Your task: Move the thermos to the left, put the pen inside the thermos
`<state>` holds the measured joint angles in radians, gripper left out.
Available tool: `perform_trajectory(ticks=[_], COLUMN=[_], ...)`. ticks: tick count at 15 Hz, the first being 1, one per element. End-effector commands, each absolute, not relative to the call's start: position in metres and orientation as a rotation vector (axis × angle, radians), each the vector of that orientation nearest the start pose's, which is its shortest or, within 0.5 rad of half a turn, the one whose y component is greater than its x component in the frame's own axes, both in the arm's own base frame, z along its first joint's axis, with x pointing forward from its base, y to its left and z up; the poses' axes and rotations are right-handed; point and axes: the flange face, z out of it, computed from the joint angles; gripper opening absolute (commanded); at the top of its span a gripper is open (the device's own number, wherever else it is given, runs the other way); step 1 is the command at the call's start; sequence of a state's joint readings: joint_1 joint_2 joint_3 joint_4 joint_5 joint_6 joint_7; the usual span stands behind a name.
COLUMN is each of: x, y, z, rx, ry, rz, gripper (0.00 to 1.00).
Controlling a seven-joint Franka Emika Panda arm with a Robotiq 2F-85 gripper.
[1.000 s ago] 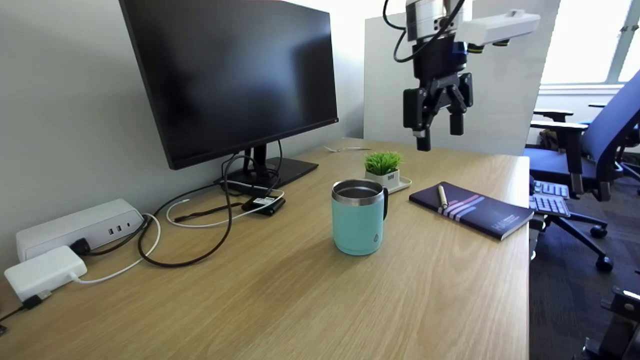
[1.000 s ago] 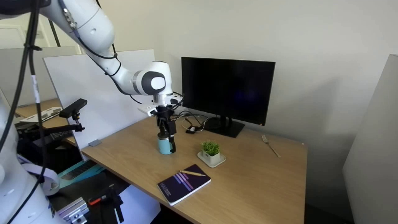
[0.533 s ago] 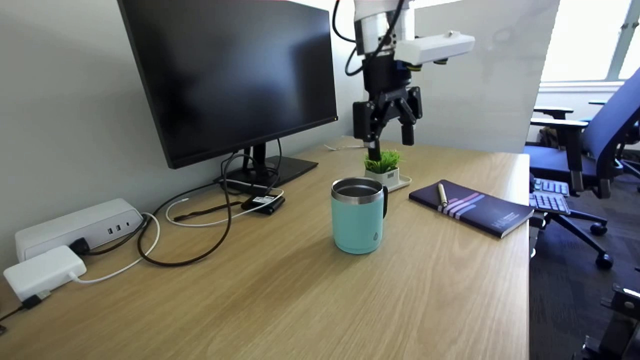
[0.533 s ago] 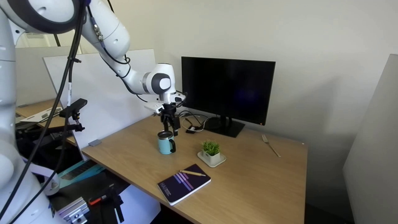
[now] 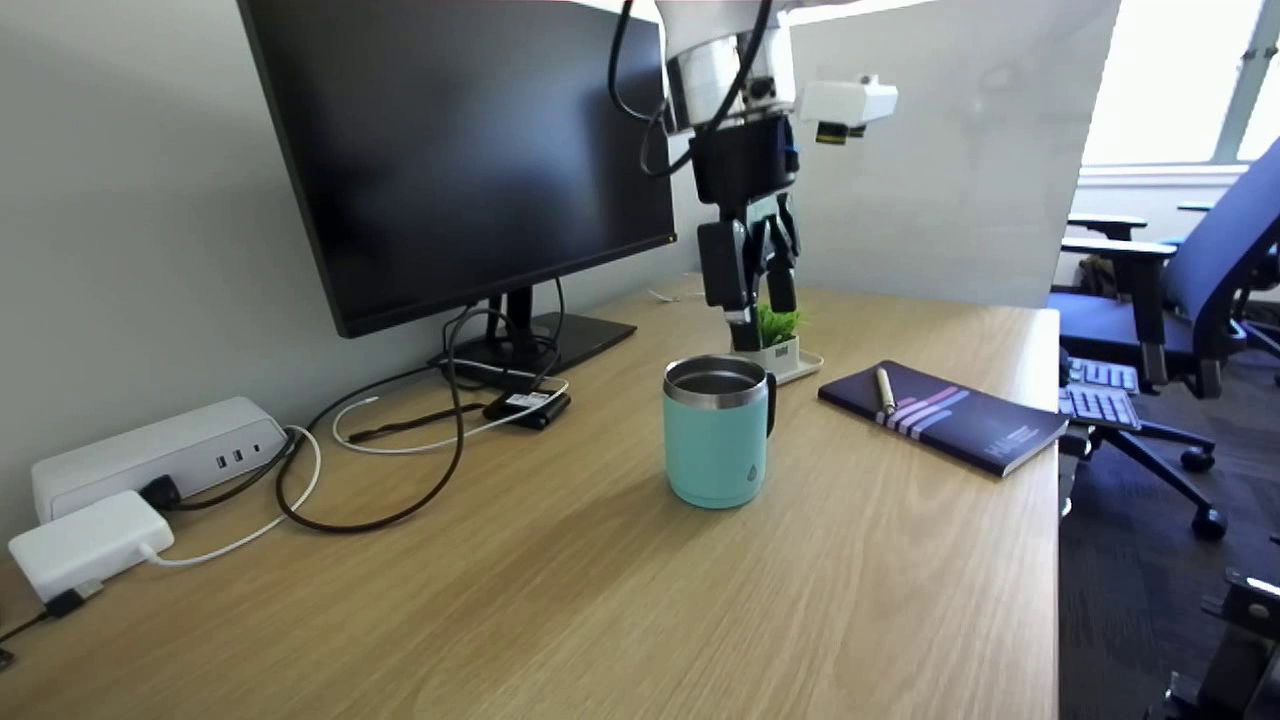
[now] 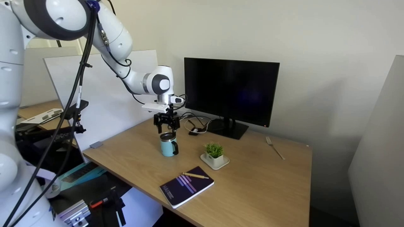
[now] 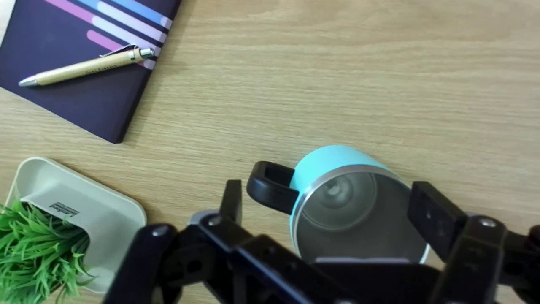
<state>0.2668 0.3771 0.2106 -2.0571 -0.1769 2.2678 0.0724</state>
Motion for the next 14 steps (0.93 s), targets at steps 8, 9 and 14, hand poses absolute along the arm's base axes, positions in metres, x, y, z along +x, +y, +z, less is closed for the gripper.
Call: perform_trajectory(ticks=[8,9,14], x=[0.551,0.555,0.551], y=[0.259,0.259,0.274], z=[0.257,0.256,0.235], rx=[-3.076,-3.079,-3.046], ry=[-1.158,-1.175,-1.242], rz=[0.267,0.259,0.276], gripper=[1.00,1.00,1.00])
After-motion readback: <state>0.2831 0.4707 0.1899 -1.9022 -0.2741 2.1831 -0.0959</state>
